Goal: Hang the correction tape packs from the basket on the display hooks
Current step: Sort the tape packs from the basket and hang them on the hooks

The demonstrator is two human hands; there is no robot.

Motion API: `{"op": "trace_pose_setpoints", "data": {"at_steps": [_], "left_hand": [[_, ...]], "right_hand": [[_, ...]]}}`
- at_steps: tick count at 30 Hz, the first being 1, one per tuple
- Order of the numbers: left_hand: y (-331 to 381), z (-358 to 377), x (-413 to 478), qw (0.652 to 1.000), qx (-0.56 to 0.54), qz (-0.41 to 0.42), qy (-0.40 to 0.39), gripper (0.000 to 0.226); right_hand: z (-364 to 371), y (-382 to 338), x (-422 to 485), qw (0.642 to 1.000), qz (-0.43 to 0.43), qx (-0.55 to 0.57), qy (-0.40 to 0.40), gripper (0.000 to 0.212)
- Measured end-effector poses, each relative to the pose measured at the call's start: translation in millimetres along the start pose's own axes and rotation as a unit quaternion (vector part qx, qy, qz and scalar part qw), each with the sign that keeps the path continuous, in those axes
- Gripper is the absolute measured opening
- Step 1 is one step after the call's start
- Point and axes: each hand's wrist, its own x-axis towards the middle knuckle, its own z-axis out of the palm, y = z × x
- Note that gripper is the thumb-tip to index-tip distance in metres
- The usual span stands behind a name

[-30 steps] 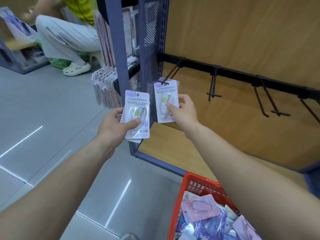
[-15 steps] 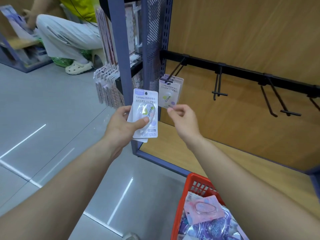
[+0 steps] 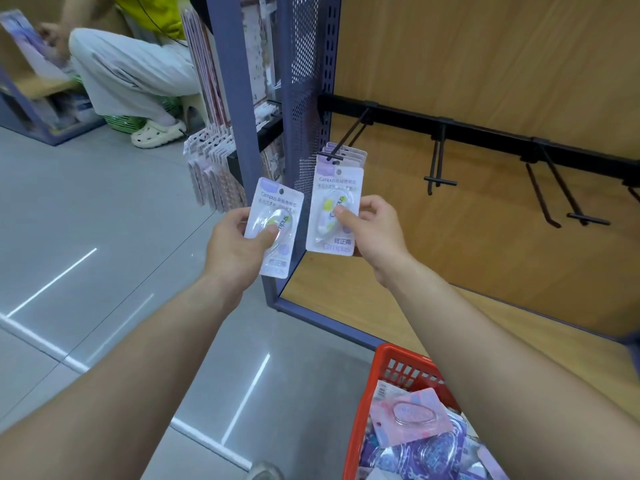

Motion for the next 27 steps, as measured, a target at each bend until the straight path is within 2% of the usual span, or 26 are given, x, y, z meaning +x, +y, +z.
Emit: {"op": "trace_pose_setpoints", "data": {"at_steps": [8,13,17,21,27], "left_hand": [[-1,-3,1,0.999,-0.021,0.003,-0.029,0.024],[-2,-1,1,0.999,-0.016,0.002,-0.038,0.030],[-1,7,10,0.998,0.006,0.004,-0.061,0.030],[12,17,33,0.995,0.024,0.034,-0.089,0.028],[25,28,48,0.989,-0.040,0.036,-0.135,0.026]], "right_hand": [[2,-5,18,0.997,-0.036,-0.062,0.036,0.017],[3,1,32,0.992,-0.038,-0.099,0.066,0.022],[-5,1,42,0.976,-0.006,-0.197,0.089,0.032],[-24,0,24,0.949,-0.037,-0.297,0.100,0.053],[-61,9,-10,0.946,-0.031,-0.319,0.057,0.041]]}}
